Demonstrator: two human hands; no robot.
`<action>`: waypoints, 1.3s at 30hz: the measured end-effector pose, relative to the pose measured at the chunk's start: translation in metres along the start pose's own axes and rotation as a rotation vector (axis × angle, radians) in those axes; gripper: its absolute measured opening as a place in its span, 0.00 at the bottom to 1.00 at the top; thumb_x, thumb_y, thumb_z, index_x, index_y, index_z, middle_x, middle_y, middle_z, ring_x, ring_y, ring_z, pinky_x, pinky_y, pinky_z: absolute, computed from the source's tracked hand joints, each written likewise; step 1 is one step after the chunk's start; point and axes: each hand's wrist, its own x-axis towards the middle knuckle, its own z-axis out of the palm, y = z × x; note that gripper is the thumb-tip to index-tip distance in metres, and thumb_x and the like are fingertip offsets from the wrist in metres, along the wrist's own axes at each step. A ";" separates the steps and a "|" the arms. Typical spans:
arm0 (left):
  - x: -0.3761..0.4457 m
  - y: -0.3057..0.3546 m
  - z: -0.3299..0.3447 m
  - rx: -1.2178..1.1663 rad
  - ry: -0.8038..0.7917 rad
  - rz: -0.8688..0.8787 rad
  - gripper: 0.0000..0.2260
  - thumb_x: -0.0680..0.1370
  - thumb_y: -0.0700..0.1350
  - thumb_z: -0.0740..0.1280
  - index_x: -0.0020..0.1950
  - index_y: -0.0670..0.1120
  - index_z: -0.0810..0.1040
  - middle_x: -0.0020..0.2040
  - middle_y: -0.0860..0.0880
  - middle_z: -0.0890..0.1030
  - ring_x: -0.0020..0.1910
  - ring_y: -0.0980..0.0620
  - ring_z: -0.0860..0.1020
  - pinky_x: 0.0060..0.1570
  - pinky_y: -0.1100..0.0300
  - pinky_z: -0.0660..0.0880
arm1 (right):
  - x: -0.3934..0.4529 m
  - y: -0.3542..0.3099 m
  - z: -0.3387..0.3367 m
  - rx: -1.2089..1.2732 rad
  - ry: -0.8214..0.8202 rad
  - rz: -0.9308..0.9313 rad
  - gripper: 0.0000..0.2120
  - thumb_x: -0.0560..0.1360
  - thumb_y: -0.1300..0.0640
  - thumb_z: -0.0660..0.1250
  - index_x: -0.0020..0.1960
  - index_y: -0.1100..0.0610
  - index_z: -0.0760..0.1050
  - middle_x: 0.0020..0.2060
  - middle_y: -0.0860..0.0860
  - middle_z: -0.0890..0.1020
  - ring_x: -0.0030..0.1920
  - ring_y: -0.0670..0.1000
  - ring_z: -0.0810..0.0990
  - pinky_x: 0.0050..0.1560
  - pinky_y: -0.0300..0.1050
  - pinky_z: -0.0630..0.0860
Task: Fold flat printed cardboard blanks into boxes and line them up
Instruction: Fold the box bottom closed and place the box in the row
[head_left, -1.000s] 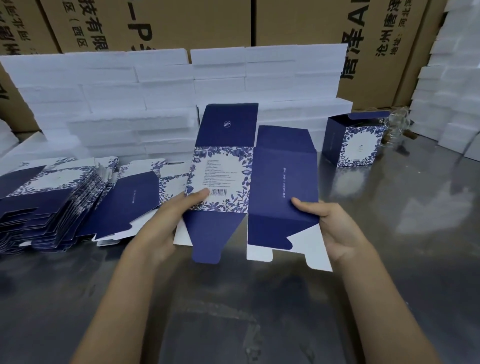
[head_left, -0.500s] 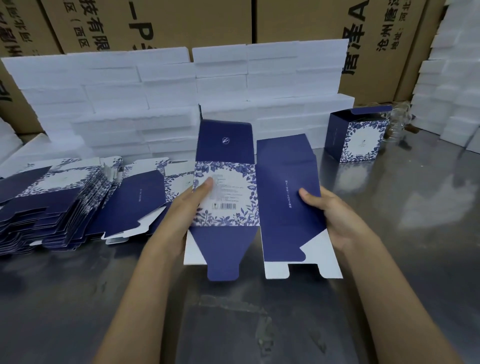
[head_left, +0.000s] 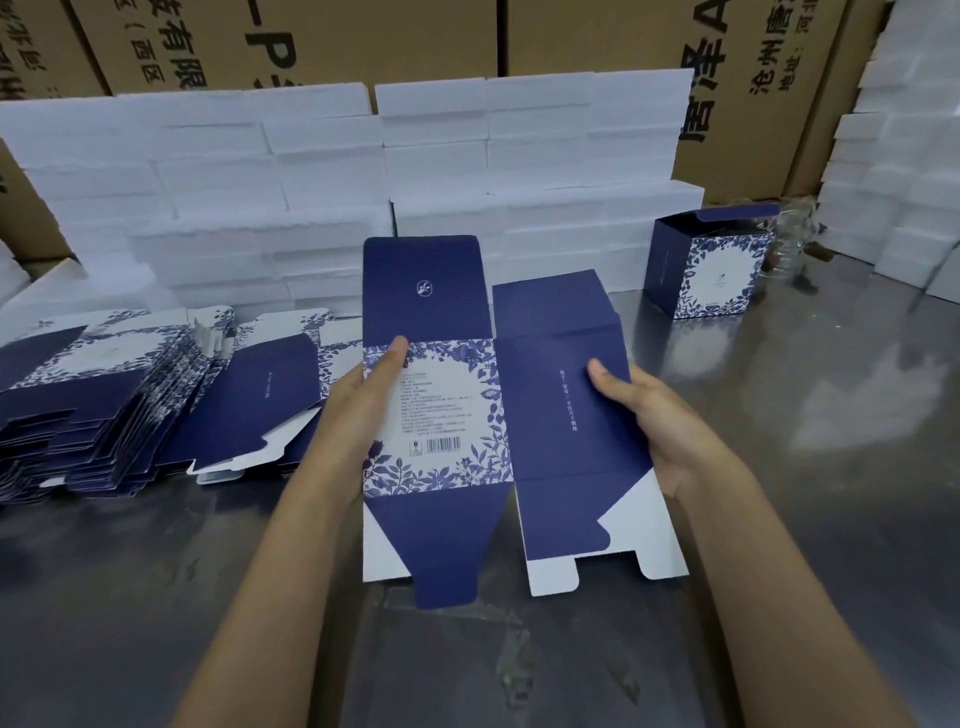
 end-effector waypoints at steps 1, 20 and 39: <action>0.001 0.000 0.000 0.030 0.030 0.021 0.11 0.76 0.63 0.69 0.42 0.56 0.81 0.39 0.58 0.86 0.37 0.57 0.85 0.37 0.60 0.79 | -0.001 0.000 0.000 -0.007 -0.010 0.005 0.12 0.79 0.48 0.70 0.61 0.49 0.83 0.57 0.54 0.86 0.54 0.55 0.87 0.46 0.49 0.84; 0.001 0.000 0.000 0.249 0.127 0.049 0.18 0.77 0.67 0.64 0.45 0.55 0.82 0.40 0.59 0.86 0.43 0.54 0.86 0.44 0.55 0.80 | 0.004 -0.001 -0.001 -0.031 0.009 0.039 0.09 0.76 0.47 0.72 0.51 0.50 0.88 0.52 0.53 0.88 0.48 0.52 0.88 0.43 0.47 0.83; 0.008 0.002 -0.001 0.068 0.295 0.057 0.19 0.78 0.67 0.62 0.42 0.54 0.80 0.38 0.58 0.84 0.41 0.55 0.81 0.38 0.58 0.74 | 0.000 -0.001 -0.003 -0.157 0.017 -0.001 0.13 0.81 0.50 0.68 0.57 0.57 0.84 0.55 0.56 0.87 0.54 0.57 0.87 0.57 0.54 0.83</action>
